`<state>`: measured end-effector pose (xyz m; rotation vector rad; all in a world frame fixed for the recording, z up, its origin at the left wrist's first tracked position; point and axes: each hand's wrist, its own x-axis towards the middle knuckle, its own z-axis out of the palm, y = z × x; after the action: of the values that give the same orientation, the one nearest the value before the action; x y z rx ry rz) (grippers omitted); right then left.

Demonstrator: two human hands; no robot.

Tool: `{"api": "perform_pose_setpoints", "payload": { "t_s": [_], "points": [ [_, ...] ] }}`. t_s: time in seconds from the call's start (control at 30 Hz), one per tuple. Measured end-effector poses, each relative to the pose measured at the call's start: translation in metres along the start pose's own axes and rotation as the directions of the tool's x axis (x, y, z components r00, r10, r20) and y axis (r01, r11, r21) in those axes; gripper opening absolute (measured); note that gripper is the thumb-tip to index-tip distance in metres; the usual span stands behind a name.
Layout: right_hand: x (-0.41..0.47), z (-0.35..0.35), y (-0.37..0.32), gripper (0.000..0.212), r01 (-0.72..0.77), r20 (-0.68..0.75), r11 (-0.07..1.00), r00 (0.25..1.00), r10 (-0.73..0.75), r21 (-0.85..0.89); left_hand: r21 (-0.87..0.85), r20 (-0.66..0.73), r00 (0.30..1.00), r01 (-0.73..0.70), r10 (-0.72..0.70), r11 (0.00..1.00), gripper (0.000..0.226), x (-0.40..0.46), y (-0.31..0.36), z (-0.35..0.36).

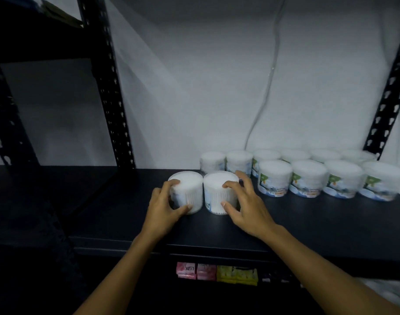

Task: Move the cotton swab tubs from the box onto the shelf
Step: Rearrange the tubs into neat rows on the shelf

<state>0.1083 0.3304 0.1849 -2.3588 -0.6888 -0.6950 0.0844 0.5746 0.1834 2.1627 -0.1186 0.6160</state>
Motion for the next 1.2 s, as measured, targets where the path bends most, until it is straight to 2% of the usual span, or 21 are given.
{"api": "perform_pose_setpoints", "payload": {
  "t_s": [0.1,0.2,0.23,0.3,0.37,0.4,0.47,0.53,0.6,0.67,0.73,0.87,0.93,1.03,1.13,1.2],
  "points": [
    [-0.005,-0.009,0.016,0.044,-0.055,-0.065,0.994,0.996,0.062,0.098,-0.038,0.048,0.999,-0.011,0.013,0.999,0.075,0.001,0.0,0.001],
    [-0.004,-0.012,0.024,0.045,-0.149,-0.191,0.977,0.965,0.177,0.152,-0.1,0.079,0.996,0.057,-0.049,0.993,0.092,0.01,-0.009,-0.004],
    [-0.003,-0.013,0.024,0.042,-0.134,-0.222,0.98,0.961,0.164,0.144,-0.125,0.112,0.992,0.067,-0.053,0.99,0.095,0.011,-0.01,-0.004],
    [-0.003,-0.01,0.019,0.037,0.0,-0.198,0.999,0.98,0.007,0.032,-0.171,0.176,0.984,0.04,-0.01,0.984,0.095,0.014,-0.009,-0.002],
    [-0.005,-0.005,0.015,0.042,0.123,-0.086,0.992,0.988,-0.126,-0.038,-0.191,0.183,0.983,0.015,0.02,0.981,0.086,0.015,-0.007,0.002],
    [-0.006,-0.005,0.014,0.044,0.126,-0.056,0.992,0.99,-0.126,-0.014,-0.189,0.168,0.986,0.012,0.021,0.982,0.079,0.015,-0.005,0.004],
    [-0.004,-0.008,0.02,0.042,0.074,-0.086,0.995,0.994,-0.068,0.066,-0.181,0.132,0.991,0.011,0.013,0.983,0.068,0.015,-0.002,0.006],
    [-0.001,-0.014,0.027,0.039,0.018,-0.118,0.996,0.993,-0.008,0.087,-0.168,0.1,0.995,0.001,0.016,0.986,0.067,0.015,0.0,0.007],
    [0.002,-0.02,0.031,0.045,-0.029,-0.093,0.996,0.995,0.037,0.088,-0.144,0.092,0.996,0.001,0.013,0.99,0.066,0.018,0.0,0.008],
    [0.005,-0.022,0.034,0.052,-0.054,-0.053,0.994,0.997,0.06,0.098,-0.15,0.118,0.993,0.015,0.003,0.989,0.067,0.024,-0.002,0.011],
    [0.009,-0.022,0.038,0.053,-0.041,-0.057,0.994,0.997,0.047,0.101,-0.226,0.176,0.984,0.022,0.018,0.974,0.069,0.031,-0.002,0.016],
    [0.018,-0.015,0.052,0.041,-0.017,-0.038,0.995,0.999,0.021,0.094,-0.296,0.252,0.967,0.042,0.035,0.954,0.065,0.049,-0.004,0.027],
    [0.02,-0.01,0.058,0.036,0.021,-0.021,0.998,1.0,-0.02,0.063,-0.29,0.241,0.97,0.05,0.022,0.956,0.064,0.058,-0.004,0.032],
    [0.02,-0.005,0.062,0.042,0.069,-0.094,0.996,0.993,-0.074,-0.055,-0.238,0.195,0.981,0.033,0.014,0.971,0.065,0.063,-0.005,0.037],
    [0.022,-0.006,0.057,0.054,0.022,-0.147,0.986,0.988,-0.047,-0.164,-0.198,0.185,0.982,0.004,0.033,0.98,0.066,0.062,-0.007,0.039],
    [0.021,-0.005,0.056,0.048,0.034,-0.144,0.986,0.988,-0.058,-0.166,-0.179,0.182,0.982,-0.01,0.043,0.984,0.066,0.062,-0.008,0.039]
  ]
}}
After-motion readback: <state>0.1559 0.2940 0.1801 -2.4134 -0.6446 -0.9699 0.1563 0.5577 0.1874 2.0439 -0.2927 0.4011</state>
